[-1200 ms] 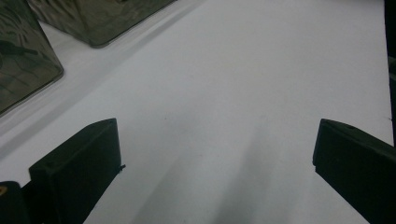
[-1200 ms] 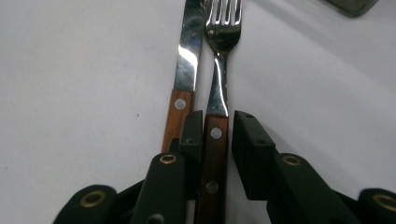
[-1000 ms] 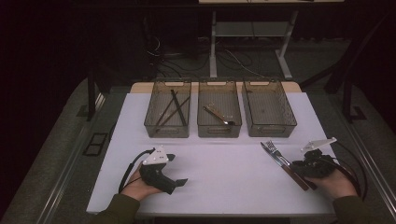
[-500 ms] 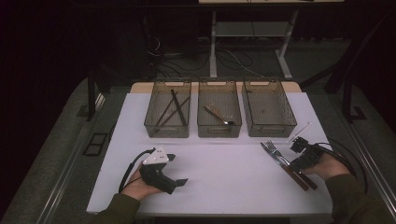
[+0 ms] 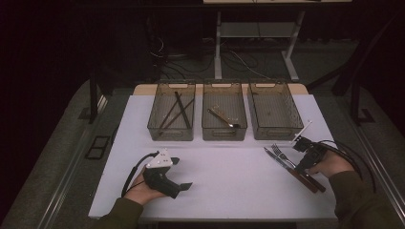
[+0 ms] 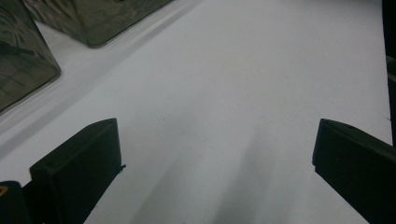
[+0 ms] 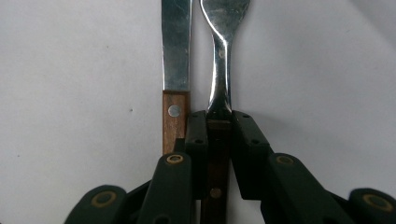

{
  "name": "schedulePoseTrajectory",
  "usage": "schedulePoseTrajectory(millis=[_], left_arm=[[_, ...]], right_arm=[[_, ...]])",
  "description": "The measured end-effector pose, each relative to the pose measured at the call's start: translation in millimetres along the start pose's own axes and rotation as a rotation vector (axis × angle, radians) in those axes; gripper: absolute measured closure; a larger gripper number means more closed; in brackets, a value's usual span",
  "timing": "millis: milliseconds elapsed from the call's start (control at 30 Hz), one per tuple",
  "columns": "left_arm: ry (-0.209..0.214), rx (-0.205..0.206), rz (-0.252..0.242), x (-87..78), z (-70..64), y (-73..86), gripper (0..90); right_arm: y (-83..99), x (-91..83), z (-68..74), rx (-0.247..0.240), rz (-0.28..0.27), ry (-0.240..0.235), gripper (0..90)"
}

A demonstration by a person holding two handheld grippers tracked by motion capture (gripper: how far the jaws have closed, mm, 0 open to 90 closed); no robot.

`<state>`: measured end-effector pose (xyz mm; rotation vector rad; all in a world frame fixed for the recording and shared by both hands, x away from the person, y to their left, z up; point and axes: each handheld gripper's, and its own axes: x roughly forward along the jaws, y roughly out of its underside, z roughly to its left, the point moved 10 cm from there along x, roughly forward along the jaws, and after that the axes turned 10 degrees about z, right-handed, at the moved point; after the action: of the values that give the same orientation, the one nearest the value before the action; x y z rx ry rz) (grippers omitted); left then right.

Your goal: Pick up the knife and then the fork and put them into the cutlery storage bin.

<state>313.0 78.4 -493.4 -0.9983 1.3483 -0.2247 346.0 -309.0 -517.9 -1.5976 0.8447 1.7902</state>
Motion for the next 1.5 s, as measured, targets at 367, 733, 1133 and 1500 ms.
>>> schedulePoseTrajectory(millis=[367, 733, 1133, 1500], left_arm=[[-0.002, -0.005, -0.002, -0.4, 0.7, 0.0, 0.3], [-0.003, -0.007, -0.009, -2.1, 1.2, -0.3, 0.1], [-0.008, -0.024, -0.024, -4.0, 5.0, 0.6, 0.0], [-0.024, -0.033, -0.029, -6.4, 9.2, 2.6, 0.0]], right_arm=[[-2.4, -14.5, 1.1, 0.008, -0.203, -0.019, 77.5], [-1.8, -31.6, 1.9, 0.001, -0.369, -0.022, 77.4], [-7.3, -48.5, 0.5, 0.023, -0.511, -0.031, 77.4], [-11.4, -67.3, -5.7, 0.047, -0.653, -0.018, 77.4]])
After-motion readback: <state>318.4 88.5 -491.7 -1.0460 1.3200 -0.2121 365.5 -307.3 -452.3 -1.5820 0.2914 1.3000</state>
